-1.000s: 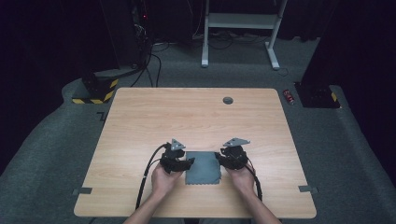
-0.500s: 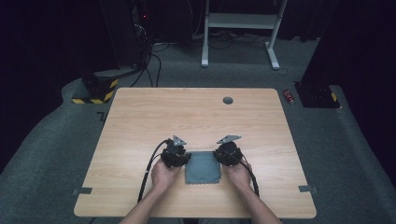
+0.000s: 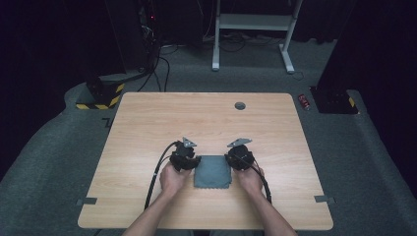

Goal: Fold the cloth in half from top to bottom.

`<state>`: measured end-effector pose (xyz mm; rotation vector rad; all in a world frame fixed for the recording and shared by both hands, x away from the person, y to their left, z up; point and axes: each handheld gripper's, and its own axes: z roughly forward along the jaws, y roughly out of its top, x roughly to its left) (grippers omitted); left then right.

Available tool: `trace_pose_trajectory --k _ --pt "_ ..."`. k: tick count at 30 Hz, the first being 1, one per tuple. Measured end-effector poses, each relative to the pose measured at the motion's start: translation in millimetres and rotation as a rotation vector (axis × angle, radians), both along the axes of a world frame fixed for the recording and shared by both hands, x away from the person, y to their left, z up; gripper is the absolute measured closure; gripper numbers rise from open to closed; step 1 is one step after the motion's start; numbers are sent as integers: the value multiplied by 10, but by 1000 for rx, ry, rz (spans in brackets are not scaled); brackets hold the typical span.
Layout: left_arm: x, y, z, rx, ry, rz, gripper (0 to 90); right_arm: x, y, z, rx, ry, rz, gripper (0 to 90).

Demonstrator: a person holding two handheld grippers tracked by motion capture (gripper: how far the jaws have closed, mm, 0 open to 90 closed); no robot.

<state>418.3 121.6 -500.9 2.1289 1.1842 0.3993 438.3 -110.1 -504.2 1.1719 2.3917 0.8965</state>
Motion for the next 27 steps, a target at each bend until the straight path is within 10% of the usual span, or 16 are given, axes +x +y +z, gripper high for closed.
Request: trace_pose_trajectory --k 10,18,27 --pt "-321 140 -107 49 4 7 448 -321 -337 30 20 -55 -26 645" --pt "-627 523 -29 -73 -60 68 403 -643 -730 27 44 -101 -82 592" --pt "-856 1069 -254 5 -106 194 342 -822 -1007 -186 52 -84 -171 433"
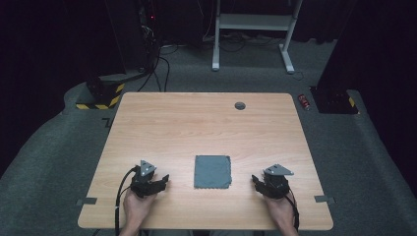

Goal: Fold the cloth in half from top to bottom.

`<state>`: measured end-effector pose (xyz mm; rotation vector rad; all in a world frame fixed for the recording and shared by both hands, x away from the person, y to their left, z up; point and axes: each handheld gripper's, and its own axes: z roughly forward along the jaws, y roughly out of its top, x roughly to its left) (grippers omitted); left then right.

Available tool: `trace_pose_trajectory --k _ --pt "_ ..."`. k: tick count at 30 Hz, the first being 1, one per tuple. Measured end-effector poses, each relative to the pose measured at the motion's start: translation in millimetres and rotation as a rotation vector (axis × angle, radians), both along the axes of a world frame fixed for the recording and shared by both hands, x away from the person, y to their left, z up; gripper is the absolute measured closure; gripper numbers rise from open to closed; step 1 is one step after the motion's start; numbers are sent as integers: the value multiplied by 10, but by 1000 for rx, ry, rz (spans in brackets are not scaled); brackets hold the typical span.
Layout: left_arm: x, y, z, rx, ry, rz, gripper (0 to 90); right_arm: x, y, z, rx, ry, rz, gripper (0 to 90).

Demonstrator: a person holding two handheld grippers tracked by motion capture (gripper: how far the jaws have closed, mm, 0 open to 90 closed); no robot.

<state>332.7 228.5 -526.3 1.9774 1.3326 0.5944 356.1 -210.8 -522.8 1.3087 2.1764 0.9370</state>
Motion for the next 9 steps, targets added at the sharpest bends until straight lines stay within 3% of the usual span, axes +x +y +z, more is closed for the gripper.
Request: trace_pose_trajectory --k 2,9 --pt "-36 50 -16 -21 -10 15 310 8 -9 -2 1 6 -15 392" --pt "-42 31 -21 -7 -9 11 256 9 -2 -4 0 11 -10 339"
